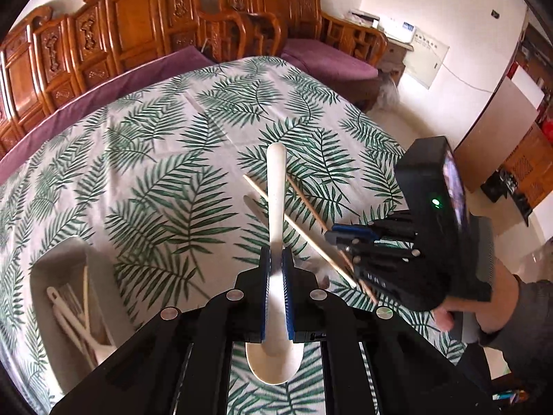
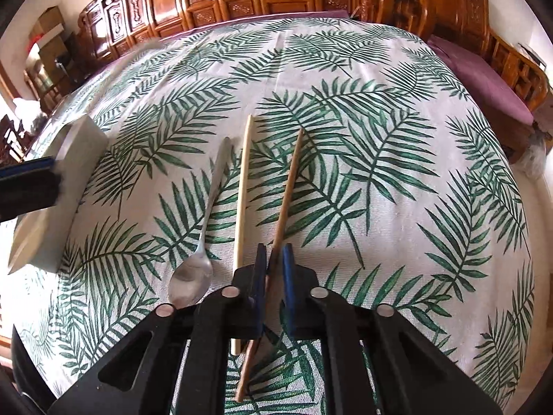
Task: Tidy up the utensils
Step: 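Grasp a wooden chopstick from the pile with the right tool, then carry the white spoon to the tray with the left tool while the right tool carries the chopstick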
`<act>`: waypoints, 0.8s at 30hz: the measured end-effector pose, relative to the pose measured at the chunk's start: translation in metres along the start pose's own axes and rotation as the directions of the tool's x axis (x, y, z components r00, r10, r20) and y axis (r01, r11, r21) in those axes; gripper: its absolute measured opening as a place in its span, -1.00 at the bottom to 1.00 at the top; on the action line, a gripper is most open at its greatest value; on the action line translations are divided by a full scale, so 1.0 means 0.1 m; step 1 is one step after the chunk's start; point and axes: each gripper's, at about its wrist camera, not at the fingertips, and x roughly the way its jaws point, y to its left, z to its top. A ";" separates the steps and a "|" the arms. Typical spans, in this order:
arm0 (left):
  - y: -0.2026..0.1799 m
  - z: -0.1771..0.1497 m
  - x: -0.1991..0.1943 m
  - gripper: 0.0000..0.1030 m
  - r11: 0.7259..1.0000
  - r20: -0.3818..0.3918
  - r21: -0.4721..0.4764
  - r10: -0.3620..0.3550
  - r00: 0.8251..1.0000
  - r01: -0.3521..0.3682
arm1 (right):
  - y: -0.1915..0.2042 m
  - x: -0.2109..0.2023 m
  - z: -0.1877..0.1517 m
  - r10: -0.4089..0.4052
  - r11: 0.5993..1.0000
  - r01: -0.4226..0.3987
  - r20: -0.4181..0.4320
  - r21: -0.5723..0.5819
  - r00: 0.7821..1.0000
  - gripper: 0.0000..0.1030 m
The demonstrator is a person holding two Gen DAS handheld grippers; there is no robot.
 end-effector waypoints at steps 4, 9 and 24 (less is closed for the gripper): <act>0.09 -0.07 -0.17 -0.88 1.000 0.022 -0.018 0.012 1.000 -0.012 | 0.02 0.00 -0.01 -0.036 0.999 0.036 -0.011 -0.008 0.999 -0.88; 0.22 -0.15 -0.38 -0.88 0.999 0.047 -0.041 0.032 0.998 -0.030 | 0.03 -0.13 -0.09 -0.038 0.999 0.038 -0.011 0.011 0.999 -0.89; 0.73 -0.48 -0.89 -0.88 0.985 0.095 -0.145 0.104 0.990 -0.089 | 0.51 -0.71 -0.05 -0.020 0.998 0.024 0.078 -0.060 0.997 -0.89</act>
